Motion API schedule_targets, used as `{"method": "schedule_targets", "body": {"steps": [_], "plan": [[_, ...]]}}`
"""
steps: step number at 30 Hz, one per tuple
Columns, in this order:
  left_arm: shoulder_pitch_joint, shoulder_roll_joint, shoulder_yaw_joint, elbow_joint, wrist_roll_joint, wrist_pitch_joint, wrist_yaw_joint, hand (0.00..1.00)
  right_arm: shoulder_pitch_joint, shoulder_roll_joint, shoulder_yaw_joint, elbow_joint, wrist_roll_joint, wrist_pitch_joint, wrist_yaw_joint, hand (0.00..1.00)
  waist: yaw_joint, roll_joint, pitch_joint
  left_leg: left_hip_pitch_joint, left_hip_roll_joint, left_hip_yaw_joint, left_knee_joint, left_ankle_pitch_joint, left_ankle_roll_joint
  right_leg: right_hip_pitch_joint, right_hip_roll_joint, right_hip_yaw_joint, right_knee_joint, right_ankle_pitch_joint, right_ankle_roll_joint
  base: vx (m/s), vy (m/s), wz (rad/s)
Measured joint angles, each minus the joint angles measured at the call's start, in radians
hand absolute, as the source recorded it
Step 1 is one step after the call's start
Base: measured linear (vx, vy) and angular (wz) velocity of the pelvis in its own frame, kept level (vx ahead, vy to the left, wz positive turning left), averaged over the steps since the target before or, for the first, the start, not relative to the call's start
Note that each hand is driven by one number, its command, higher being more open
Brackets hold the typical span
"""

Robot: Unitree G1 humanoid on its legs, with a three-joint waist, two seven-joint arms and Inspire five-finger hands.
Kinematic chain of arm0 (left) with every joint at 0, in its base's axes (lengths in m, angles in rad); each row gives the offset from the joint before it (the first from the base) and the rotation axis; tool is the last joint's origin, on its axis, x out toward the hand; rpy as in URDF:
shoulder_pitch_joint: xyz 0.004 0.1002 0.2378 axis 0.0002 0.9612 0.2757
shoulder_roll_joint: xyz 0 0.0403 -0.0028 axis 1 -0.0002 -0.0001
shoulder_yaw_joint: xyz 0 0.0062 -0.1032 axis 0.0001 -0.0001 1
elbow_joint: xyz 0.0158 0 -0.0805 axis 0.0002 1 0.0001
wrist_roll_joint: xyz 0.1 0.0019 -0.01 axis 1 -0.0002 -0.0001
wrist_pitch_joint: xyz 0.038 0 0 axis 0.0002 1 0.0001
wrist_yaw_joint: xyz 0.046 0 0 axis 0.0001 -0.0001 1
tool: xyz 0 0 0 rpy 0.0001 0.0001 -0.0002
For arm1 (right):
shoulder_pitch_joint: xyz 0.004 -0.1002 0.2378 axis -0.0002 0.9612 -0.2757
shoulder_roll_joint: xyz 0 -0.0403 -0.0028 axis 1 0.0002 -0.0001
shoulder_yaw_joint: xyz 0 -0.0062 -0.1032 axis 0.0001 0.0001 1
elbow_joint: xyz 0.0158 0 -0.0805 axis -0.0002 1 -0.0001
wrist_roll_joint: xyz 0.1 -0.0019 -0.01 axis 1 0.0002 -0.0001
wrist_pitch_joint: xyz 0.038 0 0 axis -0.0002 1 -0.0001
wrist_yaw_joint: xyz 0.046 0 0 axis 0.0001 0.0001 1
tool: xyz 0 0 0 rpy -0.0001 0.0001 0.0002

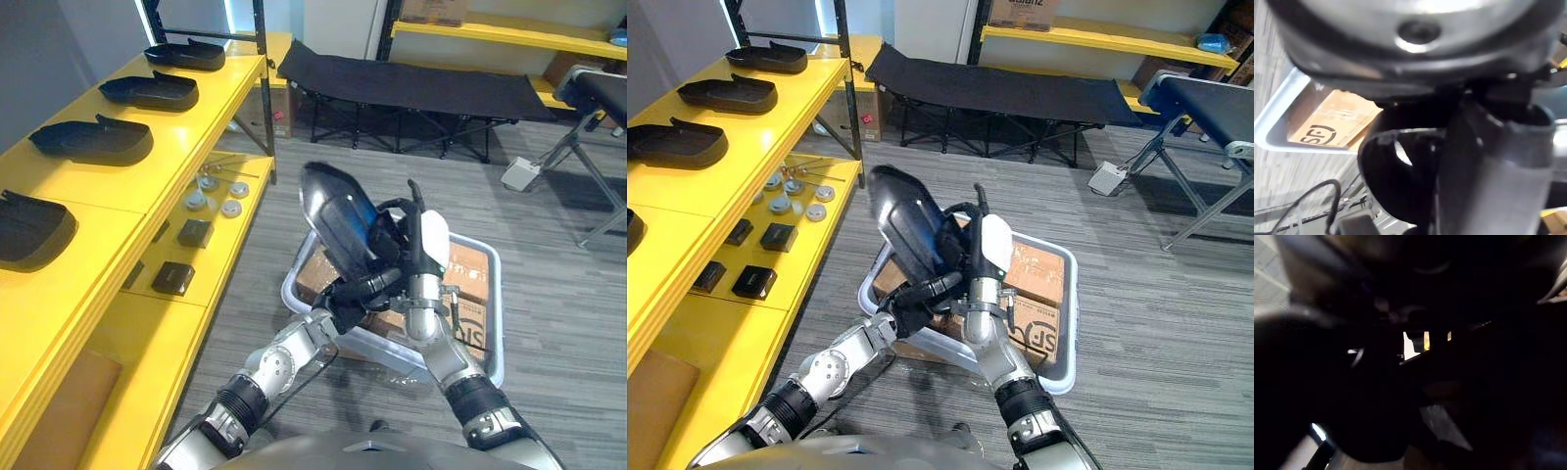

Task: Walk over and take three plastic housings, then place them on the shelf

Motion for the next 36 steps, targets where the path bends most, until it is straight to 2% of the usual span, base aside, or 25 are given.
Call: {"method": "schedule_targets", "body": {"steps": [8,12,13,19,26,32,33,36], "plan": [[0.001,-0.004,0.006,0.024,0.014,-0.084,0.066,1.0,0.043,0.026,0.015,-0.07,0.051,-0.002,0.028,0.0,-0.001,-0.002,-0.001,0.027,-0.01,0.021,-0.029,0.008,-0.003,0.001,0.001,0.019,-0.003,0.0,0.0,0.01,0.012,-0.07],[0.01,-0.025,0.043,0.045,-0.002,-0.138,0.107,1.0,0.082,0.035,0.044,-0.103,0.103,-0.029,0.034,0.0,-0.025,-0.005,-0.004,0.03,-0.016,0.025,-0.038,0.01,-0.003,0.001,0.0,0.021,-0.01,0.001,0.002,0.01,0.005,-0.03],[0.011,-0.025,0.046,0.046,-0.006,-0.15,0.114,0.0,0.092,0.047,0.039,-0.103,0.121,-0.031,0.032,0.0,-0.026,-0.007,-0.005,0.03,-0.016,0.026,-0.04,0.01,-0.003,0.001,0.001,0.021,-0.012,0.001,0.002,0.0,0.0,0.0],[0.027,-0.025,0.053,0.045,-0.028,-0.183,0.115,0.0,0.118,0.065,0.035,-0.103,0.136,-0.037,0.025,0.0,-0.025,-0.01,-0.007,0.044,-0.017,0.03,-0.059,0.013,-0.004,0.007,0.001,0.021,-0.016,0.001,0.003,0.01,0.0,0.0],[0.065,-0.021,0.052,0.049,-0.027,-0.192,0.011,0.0,0.136,0.055,0.035,-0.103,0.134,-0.044,0.024,0.0,-0.026,-0.023,-0.016,0.046,-0.021,0.031,-0.073,0.017,-0.005,0.003,0.0,0.02,-0.017,0.001,0.003,0.0,0.0,0.0],[0.099,-0.022,0.052,0.049,0.022,-0.261,-0.006,0.0,0.156,0.061,0.058,-0.113,0.134,-0.063,0.009,0.0,-0.026,-0.023,-0.016,0.064,-0.026,0.033,-0.105,0.03,-0.007,0.008,0.001,0.019,-0.017,0.0,0.002,0.0,0.0,0.0],[0.099,-0.022,0.052,0.049,0.03,-0.268,-0.006,0.0,0.156,0.065,0.059,-0.114,0.134,-0.063,0.004,1.0,-0.026,-0.023,-0.016,0.064,-0.027,0.033,-0.106,0.03,-0.007,0.007,0.001,0.02,-0.016,0.0,0.002,0.0,0.0,0.0],[0.101,-0.03,0.057,0.039,0.098,-0.296,0.007,0.0,0.166,0.065,0.06,-0.126,0.142,-0.071,-0.01,1.0,-0.023,-0.023,-0.016,0.068,-0.032,0.033,-0.118,0.033,-0.006,0.007,-0.001,0.019,-0.016,0.0,0.002,0.0,0.0,0.0]]}}
